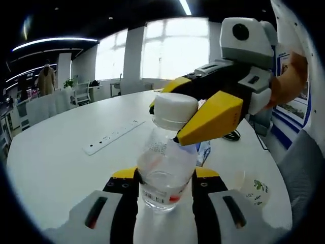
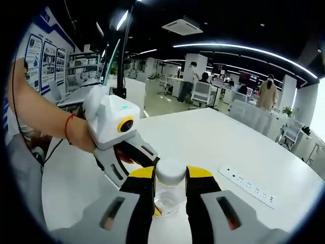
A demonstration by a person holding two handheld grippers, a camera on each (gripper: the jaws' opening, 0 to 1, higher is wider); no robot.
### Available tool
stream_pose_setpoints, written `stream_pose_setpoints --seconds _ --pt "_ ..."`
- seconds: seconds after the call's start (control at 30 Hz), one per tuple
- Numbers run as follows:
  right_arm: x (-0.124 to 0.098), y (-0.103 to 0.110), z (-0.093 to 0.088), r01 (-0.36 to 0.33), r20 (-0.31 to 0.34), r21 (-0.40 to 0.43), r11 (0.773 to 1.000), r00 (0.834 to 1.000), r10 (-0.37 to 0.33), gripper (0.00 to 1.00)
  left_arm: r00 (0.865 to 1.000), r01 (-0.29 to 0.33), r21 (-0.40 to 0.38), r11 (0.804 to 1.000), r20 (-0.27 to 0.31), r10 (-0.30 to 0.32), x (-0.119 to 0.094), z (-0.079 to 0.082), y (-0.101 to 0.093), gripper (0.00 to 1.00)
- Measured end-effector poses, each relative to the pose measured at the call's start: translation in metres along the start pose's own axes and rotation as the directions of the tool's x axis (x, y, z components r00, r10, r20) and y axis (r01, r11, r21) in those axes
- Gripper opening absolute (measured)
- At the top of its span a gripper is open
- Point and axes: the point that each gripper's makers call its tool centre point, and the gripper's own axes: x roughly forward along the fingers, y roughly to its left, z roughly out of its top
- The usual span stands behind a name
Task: Arrange the tabletop items into an orderly group along one side of the table until the central work area is clear of visible clutter.
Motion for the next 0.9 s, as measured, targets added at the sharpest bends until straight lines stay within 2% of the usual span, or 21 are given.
stream_pose_setpoints --seconds 0.2,0.9 --pt "0.0017 -0.0023 -0.0006 0.014 -0.009 0.029 0.999 1.000 -0.014 0.21 1.000 -0.007 -0.012 1.000 0.011 0.007 -0.0036 0.0023 0.0005 0.40" --pt "-0.0023 -0.0047 -0.0054 0.017 -0.027 0.048 0.999 1.000 -0.016 0.21 1.000 -0.013 -0.030 0.999 0.020 0.014 -0.0045 0.0061 -0.0003 0.42"
